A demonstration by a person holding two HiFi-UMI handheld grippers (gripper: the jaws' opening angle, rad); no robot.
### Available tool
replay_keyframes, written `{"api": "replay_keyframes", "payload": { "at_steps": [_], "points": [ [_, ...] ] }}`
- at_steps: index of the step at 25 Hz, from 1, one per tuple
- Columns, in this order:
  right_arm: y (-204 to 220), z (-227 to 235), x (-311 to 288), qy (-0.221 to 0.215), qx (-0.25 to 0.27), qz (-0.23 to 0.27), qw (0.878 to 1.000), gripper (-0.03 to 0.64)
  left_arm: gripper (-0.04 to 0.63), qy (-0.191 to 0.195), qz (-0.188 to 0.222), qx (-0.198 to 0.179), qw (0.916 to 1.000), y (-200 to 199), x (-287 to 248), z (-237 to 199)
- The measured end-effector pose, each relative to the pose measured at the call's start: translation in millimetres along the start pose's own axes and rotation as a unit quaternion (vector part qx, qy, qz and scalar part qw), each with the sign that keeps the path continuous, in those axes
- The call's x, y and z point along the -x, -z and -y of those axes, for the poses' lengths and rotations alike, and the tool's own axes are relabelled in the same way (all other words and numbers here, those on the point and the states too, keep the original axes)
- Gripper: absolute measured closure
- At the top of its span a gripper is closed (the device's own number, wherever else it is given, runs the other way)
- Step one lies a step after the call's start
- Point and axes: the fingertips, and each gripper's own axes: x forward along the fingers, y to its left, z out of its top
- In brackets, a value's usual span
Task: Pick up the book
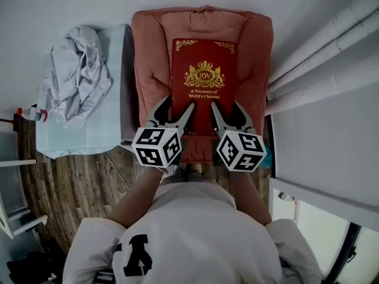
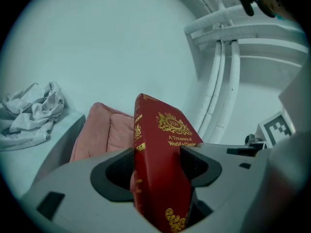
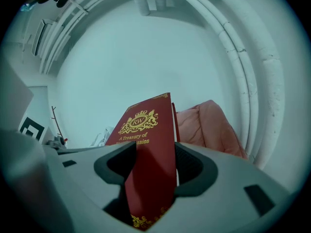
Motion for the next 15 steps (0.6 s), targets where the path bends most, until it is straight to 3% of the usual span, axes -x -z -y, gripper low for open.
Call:
{"api": "replay_keyframes", "payload": {
  "at_steps": [7, 15],
  "points": [
    [-19, -12, 3, -0.001, 0.018, 0.024, 1.000, 0.356, 0.313, 0.012, 0.026, -0.009, 0.9995, -20, 7, 1],
    [-8, -27, 3, 0.007, 0.017, 0.028, 0.999, 0.356, 0.313, 0.021, 0.033, -0.009, 0.9992, -15, 18, -11]
  ]
}}
